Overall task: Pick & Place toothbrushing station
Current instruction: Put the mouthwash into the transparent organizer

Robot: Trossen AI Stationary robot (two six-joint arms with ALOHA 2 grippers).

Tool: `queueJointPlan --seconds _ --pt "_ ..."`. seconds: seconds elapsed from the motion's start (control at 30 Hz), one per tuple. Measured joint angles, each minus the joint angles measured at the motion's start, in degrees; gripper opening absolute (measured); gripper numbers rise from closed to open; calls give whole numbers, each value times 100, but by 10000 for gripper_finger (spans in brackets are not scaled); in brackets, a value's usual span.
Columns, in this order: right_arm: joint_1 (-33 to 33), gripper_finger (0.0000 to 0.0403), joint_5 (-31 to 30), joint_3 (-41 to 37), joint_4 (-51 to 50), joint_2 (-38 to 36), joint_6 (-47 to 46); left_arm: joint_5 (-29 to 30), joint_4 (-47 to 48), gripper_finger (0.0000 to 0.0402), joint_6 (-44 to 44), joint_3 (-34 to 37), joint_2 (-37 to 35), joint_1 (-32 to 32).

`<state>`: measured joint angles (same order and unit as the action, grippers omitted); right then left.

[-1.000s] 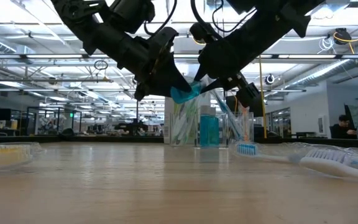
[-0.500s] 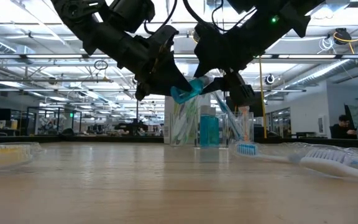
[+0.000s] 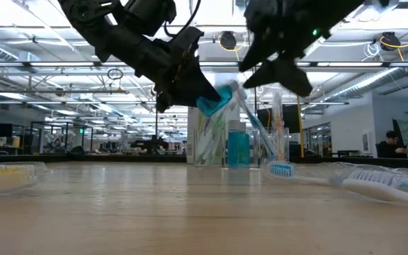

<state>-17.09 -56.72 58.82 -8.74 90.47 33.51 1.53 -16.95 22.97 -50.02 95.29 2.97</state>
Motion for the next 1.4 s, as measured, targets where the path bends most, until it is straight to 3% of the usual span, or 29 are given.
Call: queueJointPlan --seconds 0.2,0.37,0.5,0.6,0.8,0.9,1.0,1.3,1.4 --pt "-223 181 215 1 -961 -795 -2552 -1 -76 117 -65 0 0 1" --pt "-226 181 1427 -314 -1042 -1392 -3983 -50 -405 117 -364 0 0 1" --pt "-214 181 1658 -1026 -215 -1759 -3975 -604 -716 117 -716 -2 -2 1" --pt "-96 181 1835 -1700 1040 -1951 -3741 -1000 -912 117 -983 -2 -2 -6" --pt "416 187 3748 -3109 5079 -1930 -3126 -1254 -1235 117 -1325 -2 -2 -8" --pt "668 193 4277 -3565 6222 -1825 -3098 -1256 -1369 117 -1452 -2 -4 -6" --pt "912 202 4572 -3697 6764 -1715 -3159 -1256 -1398 117 -1596 -2 -7 -6" --pt "1370 247 5042 -3443 7012 -1299 -3357 -1261 -1473 117 -1687 -2 -7 -6" --pt "1450 254 5584 -3381 7089 -1267 -3594 -1260 -1477 117 -1747 -2 -7 -6"
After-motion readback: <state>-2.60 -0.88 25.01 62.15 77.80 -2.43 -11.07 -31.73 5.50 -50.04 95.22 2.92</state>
